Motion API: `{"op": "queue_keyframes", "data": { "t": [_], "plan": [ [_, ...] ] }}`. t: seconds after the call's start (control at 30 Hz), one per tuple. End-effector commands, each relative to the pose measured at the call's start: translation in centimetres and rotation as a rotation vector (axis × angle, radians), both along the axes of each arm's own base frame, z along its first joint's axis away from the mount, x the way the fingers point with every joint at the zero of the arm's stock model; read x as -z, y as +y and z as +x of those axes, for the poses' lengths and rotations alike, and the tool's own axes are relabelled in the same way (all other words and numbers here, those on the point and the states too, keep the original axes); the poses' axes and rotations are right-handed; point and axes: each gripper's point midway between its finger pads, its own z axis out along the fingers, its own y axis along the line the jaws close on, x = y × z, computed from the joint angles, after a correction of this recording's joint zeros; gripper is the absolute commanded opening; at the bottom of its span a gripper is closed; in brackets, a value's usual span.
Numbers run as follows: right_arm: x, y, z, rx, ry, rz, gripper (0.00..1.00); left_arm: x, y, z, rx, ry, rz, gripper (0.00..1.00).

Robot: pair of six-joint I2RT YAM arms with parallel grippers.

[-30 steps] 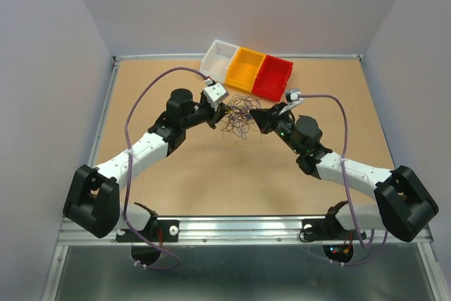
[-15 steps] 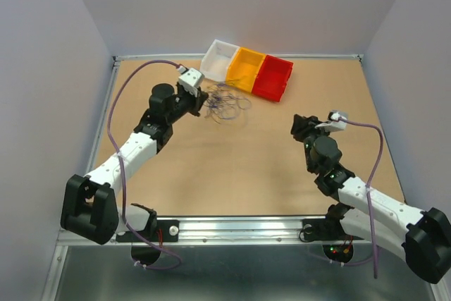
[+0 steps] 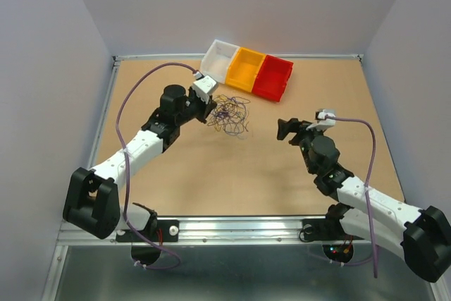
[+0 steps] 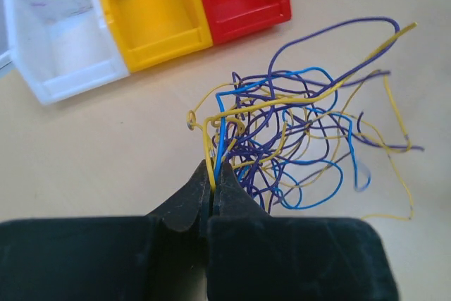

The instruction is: Untangle the cables

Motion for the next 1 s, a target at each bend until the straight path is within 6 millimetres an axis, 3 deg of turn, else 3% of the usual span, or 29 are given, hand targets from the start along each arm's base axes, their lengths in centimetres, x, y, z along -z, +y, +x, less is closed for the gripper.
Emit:
{"op": "queue_keyframes", "data": {
  "t": [0.0, 0.1, 0.13, 0.17, 0.23, 0.27, 0.43, 0.57, 0.63, 0.67, 0.73, 0.8, 0.87, 0.9, 0.97],
  "plan": [
    [-3.0, 6.8, -1.1, -0.393, -0.155, -0.068, 1.00, -3.2, -2.5, -1.4, 0.166, -0.081, -0.012, 0.00],
    [-2.5, 10.4, -1.9, -0.593, -0.170, -0.116, 1.00, -3.1, -3.6, -2.7, 0.236, -0.099, 0.007, 0.00],
    [-3.6, 11.3, -1.9, -0.630, -0.203, -0.112, 1.00, -3.0, -4.2, -3.3, 0.256, -0.101, 0.013, 0.00],
    [-2.5, 12.7, -2.0, -0.706, -0.182, -0.123, 1.00, -3.0, -4.4, -3.6, 0.269, -0.114, 0.022, 0.00],
    [-2.8, 13.9, -1.9, -0.754, -0.202, -0.117, 1.00, -3.1, -4.7, -4.2, 0.287, -0.121, 0.022, 0.00],
    [-2.0, 15.0, -1.7, -0.801, -0.186, -0.120, 1.00, -3.3, -4.9, -4.5, 0.297, -0.128, 0.024, 0.00],
    [-1.8, 17.6, -1.1, -0.893, -0.218, -0.100, 1.00, -3.6, -5.2, -5.2, 0.325, -0.135, 0.021, 0.00],
    [-1.7, 18.6, 1.2, -0.848, -0.211, -0.087, 0.98, -4.0, -5.7, -6.5, 0.388, -0.142, 0.008, 0.00],
    [-0.7, 19.0, 2.2, -0.822, -0.189, -0.081, 0.92, -4.2, -5.8, -7.0, 0.407, -0.149, 0.006, 0.00],
    [-1.1, 19.2, 2.7, -0.812, -0.206, -0.073, 0.83, -4.6, -5.7, -7.3, 0.415, -0.160, -0.001, 0.00],
    [0.2, 19.8, 3.3, -0.809, -0.180, -0.065, 0.75, -5.3, -5.7, -7.7, 0.423, -0.175, -0.010, 0.00],
    [0.7, 20.4, 3.6, -0.813, -0.178, -0.051, 0.58, -6.0, -5.7, -7.9, 0.428, -0.189, -0.019, 0.00],
    [1.0, 21.1, 4.0, -0.817, -0.190, -0.036, 0.49, -6.8, -5.7, -8.1, 0.428, -0.199, -0.032, 0.00],
    [0.8, 21.5, 3.9, -0.824, -0.201, -0.024, 0.38, -7.5, -5.8, -8.2, 0.432, -0.209, -0.038, 0.00],
    [1.4, 21.7, 4.2, -0.805, -0.190, -0.019, 0.30, -8.6, -5.7, -8.2, 0.422, -0.225, -0.049, 0.00]
  ]
}}
